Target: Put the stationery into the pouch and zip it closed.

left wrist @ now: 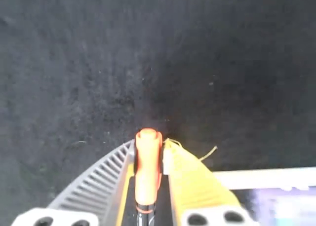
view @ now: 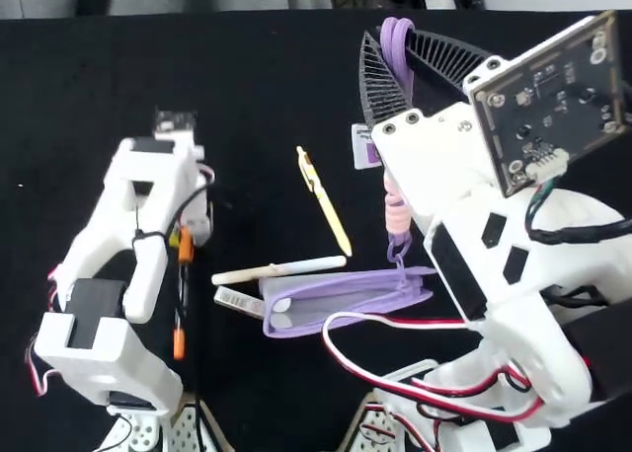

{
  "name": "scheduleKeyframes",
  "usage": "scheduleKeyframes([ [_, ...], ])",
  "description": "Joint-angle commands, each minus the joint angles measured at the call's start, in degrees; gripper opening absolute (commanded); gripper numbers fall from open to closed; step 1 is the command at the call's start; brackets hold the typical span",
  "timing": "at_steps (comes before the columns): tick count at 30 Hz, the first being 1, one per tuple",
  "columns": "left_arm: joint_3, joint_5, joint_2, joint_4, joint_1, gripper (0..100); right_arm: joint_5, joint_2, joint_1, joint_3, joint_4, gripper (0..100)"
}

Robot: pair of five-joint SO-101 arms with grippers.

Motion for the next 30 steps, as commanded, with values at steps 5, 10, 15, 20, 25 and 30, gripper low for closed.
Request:
scheduleKeyframes([
  [5, -30.02, -0.35, -0.44, 8.7, 0.22, 3, 0.62, 0.57, 0.62, -0.04, -1.05, 1.1],
  [10, -43.3, -0.35, -0.44, 8.97, 4.88, 3, 0.62, 0.57, 0.62, -0.04, -1.14, 1.1],
  [15, -54.55, -0.88, -0.53, 8.97, 11.91, 3, 0.62, 0.57, 0.62, -0.04, -1.23, 1.1],
  [20, -66.24, -7.3, -4.84, 12.57, 15.6, 3, 0.62, 0.57, 0.62, 0.04, -1.23, 1.1],
  [25, -74.24, -8.97, -14.07, 21.45, 21.41, 3, 0.62, 0.57, 0.7, 0.04, -1.23, 1.1],
  [30, -72.75, -8.88, -23.38, 22.95, 26.95, 3, 0.62, 0.57, 0.7, 0.04, -1.23, 1.1],
])
